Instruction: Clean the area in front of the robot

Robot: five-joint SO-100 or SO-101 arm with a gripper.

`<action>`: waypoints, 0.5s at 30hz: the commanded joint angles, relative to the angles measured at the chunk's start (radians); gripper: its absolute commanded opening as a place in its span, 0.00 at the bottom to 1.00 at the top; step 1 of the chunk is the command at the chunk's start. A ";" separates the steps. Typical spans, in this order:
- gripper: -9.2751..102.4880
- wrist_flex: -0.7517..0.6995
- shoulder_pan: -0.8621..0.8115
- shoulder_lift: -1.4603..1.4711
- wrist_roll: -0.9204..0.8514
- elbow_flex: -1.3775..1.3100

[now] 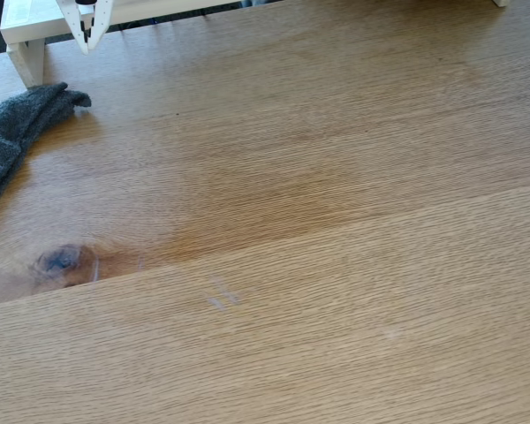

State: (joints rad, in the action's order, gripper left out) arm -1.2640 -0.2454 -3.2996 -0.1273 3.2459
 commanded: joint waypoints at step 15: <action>0.08 0.069 -0.104 0.011 0.305 0.115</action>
State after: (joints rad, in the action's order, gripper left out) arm -1.2471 -0.3789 -3.2996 0.2209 3.2459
